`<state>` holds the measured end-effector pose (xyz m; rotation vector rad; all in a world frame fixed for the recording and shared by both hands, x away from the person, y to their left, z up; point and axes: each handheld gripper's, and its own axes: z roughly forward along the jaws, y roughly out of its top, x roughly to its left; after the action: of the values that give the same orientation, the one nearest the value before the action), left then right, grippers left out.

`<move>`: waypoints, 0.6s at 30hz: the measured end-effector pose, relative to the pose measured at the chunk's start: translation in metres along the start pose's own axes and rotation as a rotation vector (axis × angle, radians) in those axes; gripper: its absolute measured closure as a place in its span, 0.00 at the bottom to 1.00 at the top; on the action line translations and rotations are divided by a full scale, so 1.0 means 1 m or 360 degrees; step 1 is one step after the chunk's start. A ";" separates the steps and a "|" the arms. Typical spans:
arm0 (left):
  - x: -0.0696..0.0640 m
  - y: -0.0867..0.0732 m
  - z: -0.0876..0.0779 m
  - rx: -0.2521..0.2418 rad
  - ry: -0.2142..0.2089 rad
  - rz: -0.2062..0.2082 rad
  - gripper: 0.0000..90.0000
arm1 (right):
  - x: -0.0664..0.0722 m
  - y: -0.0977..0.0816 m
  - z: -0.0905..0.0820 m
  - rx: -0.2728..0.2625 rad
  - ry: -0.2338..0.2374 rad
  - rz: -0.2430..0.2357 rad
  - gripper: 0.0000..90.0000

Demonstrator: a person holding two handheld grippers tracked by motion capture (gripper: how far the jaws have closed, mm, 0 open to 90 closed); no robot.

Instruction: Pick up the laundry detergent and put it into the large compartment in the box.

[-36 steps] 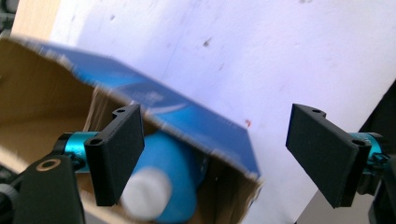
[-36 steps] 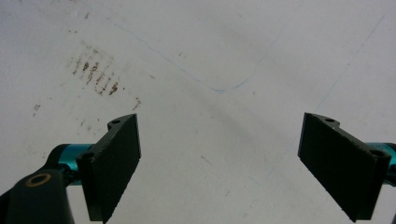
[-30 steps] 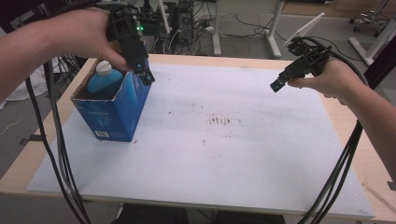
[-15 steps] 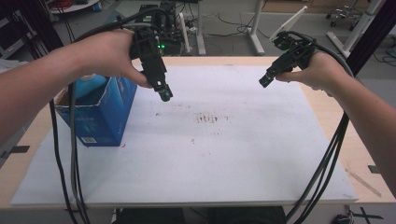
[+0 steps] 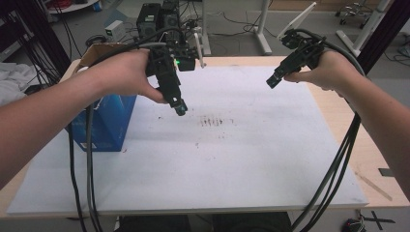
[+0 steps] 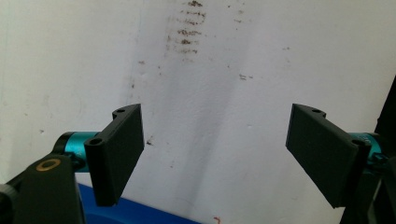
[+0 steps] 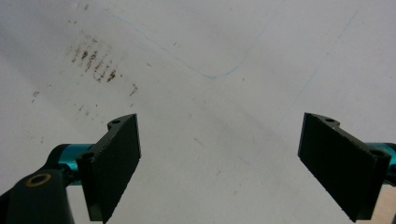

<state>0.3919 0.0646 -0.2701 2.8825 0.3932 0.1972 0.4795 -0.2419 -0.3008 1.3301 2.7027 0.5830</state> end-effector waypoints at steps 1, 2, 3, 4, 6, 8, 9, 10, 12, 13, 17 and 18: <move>0.001 0.000 0.000 0.0003 0.0001 -0.0005 0.22 | 0.001 0.000 0.000 0.0000 0.0000 -0.0010 0.14; 0.001 -0.001 0.000 0.0004 -0.0004 -0.0006 0.22 | 0.002 0.001 0.000 0.0000 0.0004 -0.0014 0.14; 0.002 -0.001 0.000 0.0003 0.0000 -0.0008 0.22 | 0.003 0.001 0.000 0.0001 0.0003 -0.0017 0.14; 0.002 -0.001 0.000 0.0003 0.0000 -0.0008 0.22 | 0.003 0.001 0.000 0.0001 0.0003 -0.0017 0.14; 0.002 -0.002 0.000 0.0002 0.0001 -0.0013 0.22 | 0.005 0.002 0.000 -0.0003 0.0007 -0.0027 0.14; 0.001 -0.002 -0.001 0.0004 0.0005 -0.0015 0.22 | 0.007 0.003 0.000 -0.0006 0.0010 -0.0035 0.14; 0.001 -0.003 -0.001 0.0005 0.0004 -0.0010 0.22 | 0.007 0.004 0.000 -0.0003 0.0011 -0.0034 0.14; 0.001 -0.003 -0.002 0.0005 0.0003 -0.0013 0.22 | 0.007 0.004 0.001 -0.0004 0.0013 -0.0039 0.14; 0.002 -0.005 -0.003 0.0007 0.0008 -0.0018 0.22 | 0.008 0.005 0.001 0.0003 0.0014 -0.0036 0.14; 0.002 -0.005 -0.003 0.0007 0.0007 -0.0023 0.22 | 0.008 0.005 0.002 0.0006 0.0013 -0.0040 0.14; 0.002 -0.007 -0.004 0.0016 0.0005 -0.0029 0.22 | 0.008 0.006 0.002 0.0005 0.0017 -0.0046 0.14; 0.002 -0.007 -0.004 0.0020 0.0003 -0.0025 0.22 | 0.008 0.006 0.003 0.0004 0.0019 -0.0042 0.14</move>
<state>0.3914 0.0722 -0.2679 2.8907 0.4190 0.1957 0.4797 -0.2312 -0.3001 1.2936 2.7267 0.5870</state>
